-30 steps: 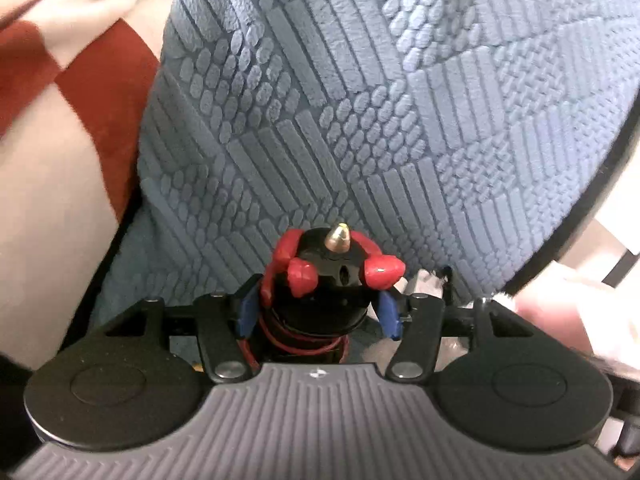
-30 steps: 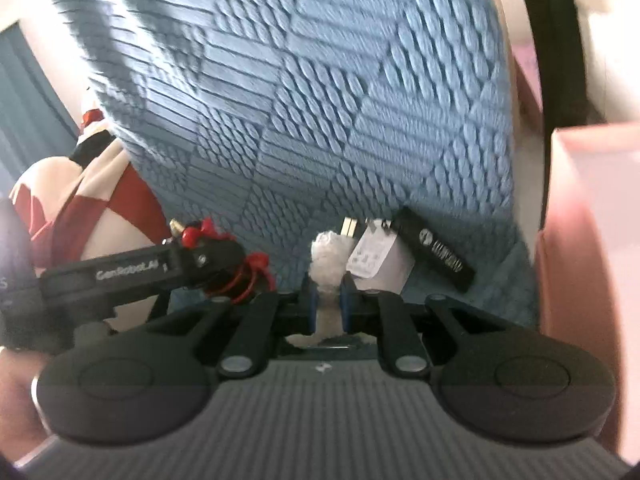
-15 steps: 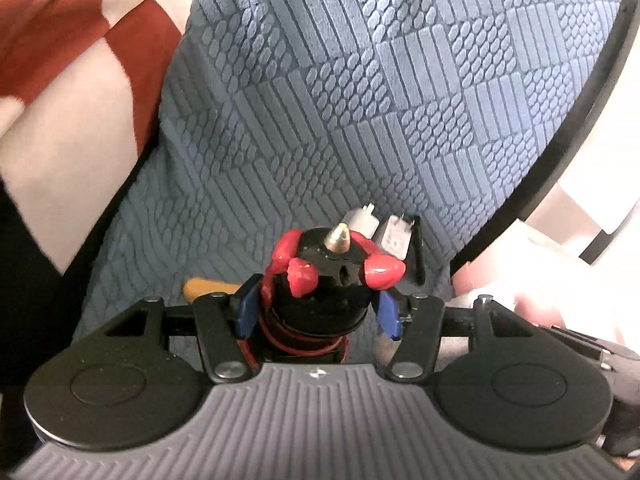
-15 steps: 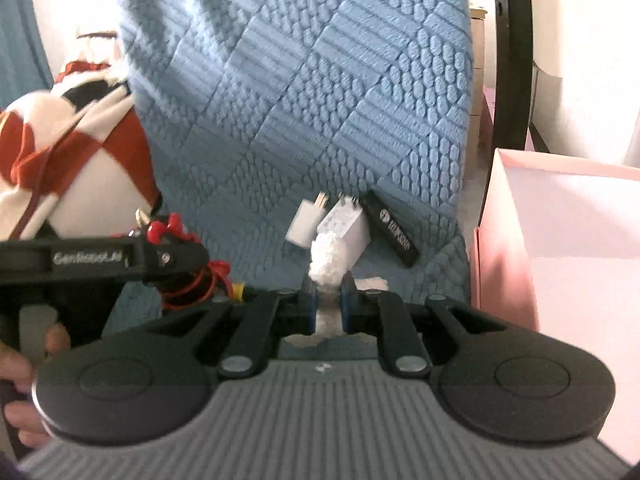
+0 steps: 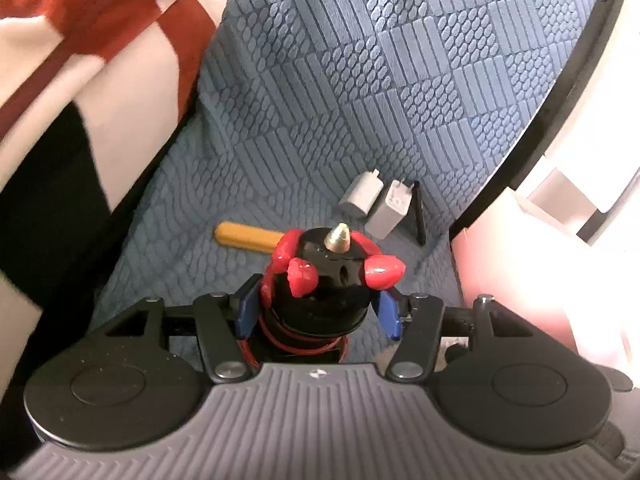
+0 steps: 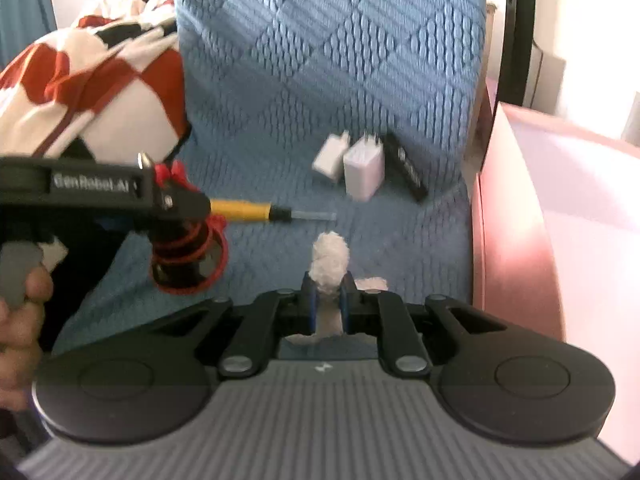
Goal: Organize rigid objects
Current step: 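Close the left tool on the red-black toy while the right tool grips the white fluffy toy, then carry the red-black toy and white fluffy toy over the pink box with both tools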
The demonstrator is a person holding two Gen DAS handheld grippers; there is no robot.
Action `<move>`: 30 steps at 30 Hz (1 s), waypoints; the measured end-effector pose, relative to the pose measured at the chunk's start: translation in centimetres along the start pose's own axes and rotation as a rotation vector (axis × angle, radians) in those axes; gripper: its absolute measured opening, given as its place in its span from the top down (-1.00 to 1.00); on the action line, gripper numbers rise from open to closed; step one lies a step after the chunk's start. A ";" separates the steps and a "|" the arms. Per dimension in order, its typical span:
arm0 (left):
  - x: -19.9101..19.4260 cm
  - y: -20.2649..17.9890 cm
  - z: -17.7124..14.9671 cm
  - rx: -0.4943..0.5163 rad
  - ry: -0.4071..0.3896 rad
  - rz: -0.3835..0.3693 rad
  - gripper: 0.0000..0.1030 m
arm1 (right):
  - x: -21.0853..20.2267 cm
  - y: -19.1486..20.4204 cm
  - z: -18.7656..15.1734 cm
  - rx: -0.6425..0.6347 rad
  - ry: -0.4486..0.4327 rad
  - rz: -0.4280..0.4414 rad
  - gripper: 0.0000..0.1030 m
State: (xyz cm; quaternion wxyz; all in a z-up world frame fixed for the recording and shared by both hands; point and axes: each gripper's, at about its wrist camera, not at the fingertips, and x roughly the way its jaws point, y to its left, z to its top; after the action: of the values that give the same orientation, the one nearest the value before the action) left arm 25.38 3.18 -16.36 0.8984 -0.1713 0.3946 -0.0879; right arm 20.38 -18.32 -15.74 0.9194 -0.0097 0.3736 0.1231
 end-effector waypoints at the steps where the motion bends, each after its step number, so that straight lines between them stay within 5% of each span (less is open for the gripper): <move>1: -0.4 0.2 -0.5 -0.002 0.003 -0.002 -0.24 | -0.2 0.2 -0.4 -0.003 0.008 0.000 0.71; 17: -4.2 1.2 -5.7 -0.073 0.010 0.022 -0.24 | -1.5 2.7 -5.7 -0.093 0.133 0.004 0.70; 24: -2.8 2.2 -6.0 -0.126 0.054 0.017 -0.24 | -0.9 1.7 -6.0 -0.023 0.192 0.029 0.59; 27: -2.5 1.9 -6.0 -0.110 0.062 0.020 -0.24 | -0.6 1.4 -5.8 -0.013 0.202 0.025 0.18; 30: -2.3 1.7 -5.8 -0.104 0.064 0.012 -0.24 | -0.6 1.4 -5.5 -0.014 0.191 0.014 0.15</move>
State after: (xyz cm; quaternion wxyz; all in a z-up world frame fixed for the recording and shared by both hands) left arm 19.60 4.00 -19.12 0.8758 -0.2125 0.4281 -0.0673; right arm 15.90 -17.74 -19.22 0.8786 -0.0252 0.4586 0.1306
